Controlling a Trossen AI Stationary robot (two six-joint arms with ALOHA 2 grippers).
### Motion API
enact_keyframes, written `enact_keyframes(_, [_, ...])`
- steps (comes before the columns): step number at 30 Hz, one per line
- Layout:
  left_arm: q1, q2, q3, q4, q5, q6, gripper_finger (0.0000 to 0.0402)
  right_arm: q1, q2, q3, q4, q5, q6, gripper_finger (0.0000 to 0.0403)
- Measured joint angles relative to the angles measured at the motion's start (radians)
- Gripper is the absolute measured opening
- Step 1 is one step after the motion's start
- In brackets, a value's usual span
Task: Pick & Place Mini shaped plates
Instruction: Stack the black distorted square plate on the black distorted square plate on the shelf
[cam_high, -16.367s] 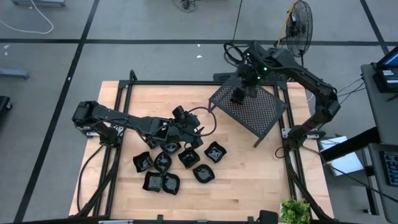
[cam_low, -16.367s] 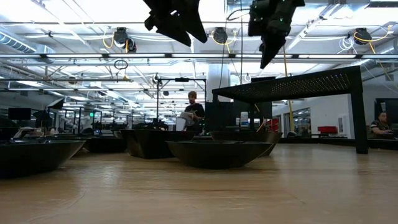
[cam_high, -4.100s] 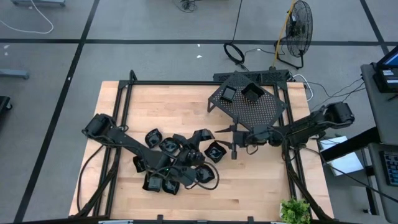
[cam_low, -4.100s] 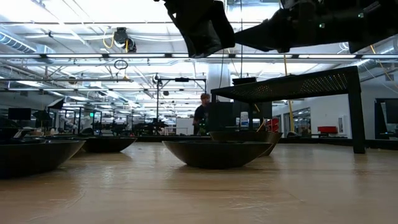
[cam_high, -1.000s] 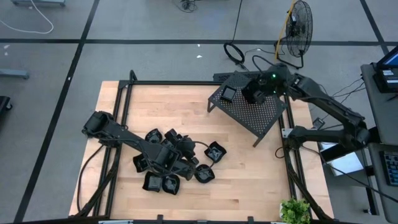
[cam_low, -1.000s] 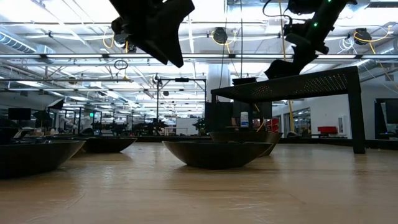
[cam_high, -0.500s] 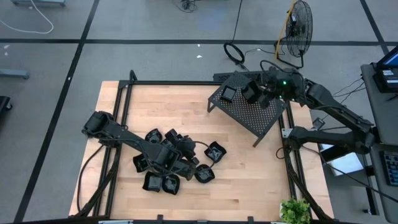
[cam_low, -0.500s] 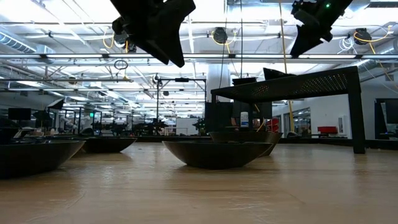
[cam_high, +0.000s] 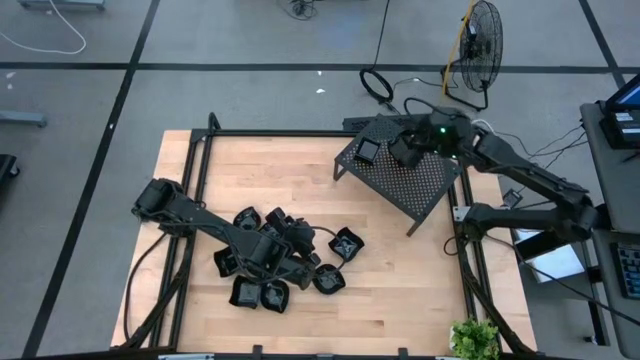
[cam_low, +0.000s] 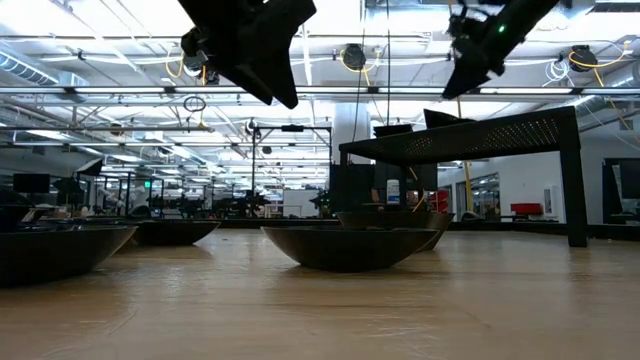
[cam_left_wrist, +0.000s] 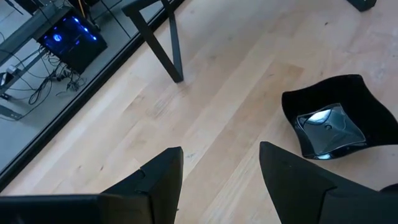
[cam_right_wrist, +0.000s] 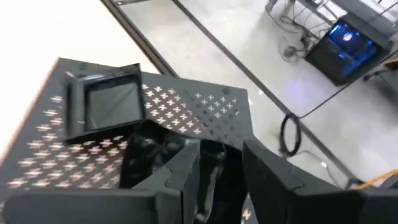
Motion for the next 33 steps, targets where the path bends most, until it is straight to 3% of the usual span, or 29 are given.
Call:
enact_keyframes(10, [0.000,0.000,0.000,0.000,0.006,0.008,0.0214,-0.090,0.051,-0.031,0.016,0.046,0.010,0.0140])
enact_keyframes(20, [0.000,0.000,0.000,0.000,0.007,0.003,0.0214,-0.093,0.050,-0.031,-0.036,0.043,0.037,0.0150])
enact_keyframes(24, [0.000,0.000,0.000,0.007,0.017,-0.007,0.0214,-0.092,0.039,-0.031,-0.030,-0.074,0.076,0.0147])
enact_keyframes(28, [0.024,0.005,-0.011,0.119,0.185,0.065,0.0214,-0.064,0.015,-0.031,0.008,-0.231,0.079,0.0147])
enact_keyframes(33, [0.084,0.013,-0.145,0.522,0.366,0.228,0.0214,-0.001,-0.027,-0.031,0.077,-0.332,0.051,0.0143])
